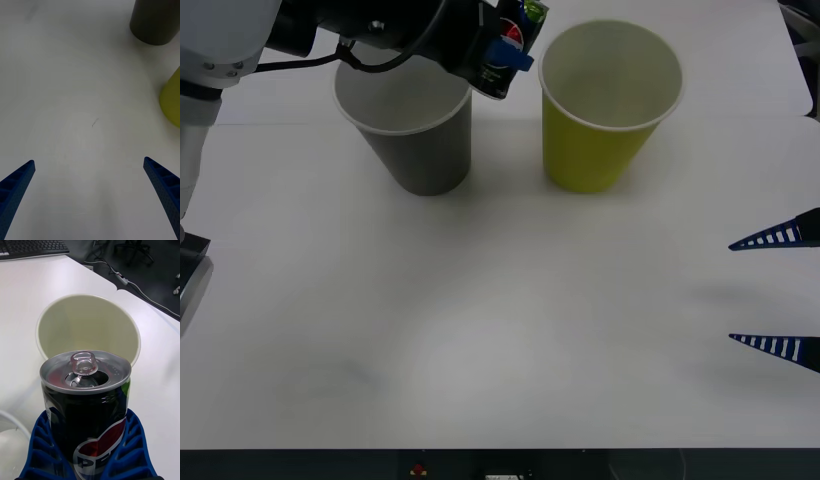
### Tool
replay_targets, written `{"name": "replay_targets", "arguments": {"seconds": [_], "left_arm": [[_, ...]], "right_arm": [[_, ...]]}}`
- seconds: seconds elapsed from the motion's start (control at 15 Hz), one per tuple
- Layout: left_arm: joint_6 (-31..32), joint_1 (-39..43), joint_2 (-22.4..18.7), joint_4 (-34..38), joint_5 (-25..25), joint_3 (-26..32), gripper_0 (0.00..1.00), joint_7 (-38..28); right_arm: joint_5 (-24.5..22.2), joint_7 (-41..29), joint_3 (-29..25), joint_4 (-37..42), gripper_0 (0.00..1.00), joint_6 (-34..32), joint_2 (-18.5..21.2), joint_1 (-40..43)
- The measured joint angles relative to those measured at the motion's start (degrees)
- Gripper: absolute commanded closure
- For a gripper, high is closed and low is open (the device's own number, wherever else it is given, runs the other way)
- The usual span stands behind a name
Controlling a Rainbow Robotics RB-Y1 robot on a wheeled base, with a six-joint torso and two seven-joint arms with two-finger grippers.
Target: Put the can into the green bin and the plastic bottle into the gray bin
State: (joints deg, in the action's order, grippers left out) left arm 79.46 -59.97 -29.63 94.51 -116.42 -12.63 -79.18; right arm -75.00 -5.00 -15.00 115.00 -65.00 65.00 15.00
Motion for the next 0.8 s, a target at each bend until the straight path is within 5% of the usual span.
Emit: {"name": "replay_targets", "arguments": {"seconds": [0.33, 0.8], "left_arm": [[-2.29, -8.7, 8.84, -12.65, -5.01, -2.25, 1.0, 0.07], [-18.55, -17.77, 15.2, -31.46, -7.5, -14.85, 1.0, 0.15]], "right_arm": [[0.0, 0.0, 0.0, 0.0, 0.0, 0.0, 0.0, 0.0], [0.0, 0.0, 0.0, 0.0, 0.0, 0.0, 0.0, 0.0]]}}
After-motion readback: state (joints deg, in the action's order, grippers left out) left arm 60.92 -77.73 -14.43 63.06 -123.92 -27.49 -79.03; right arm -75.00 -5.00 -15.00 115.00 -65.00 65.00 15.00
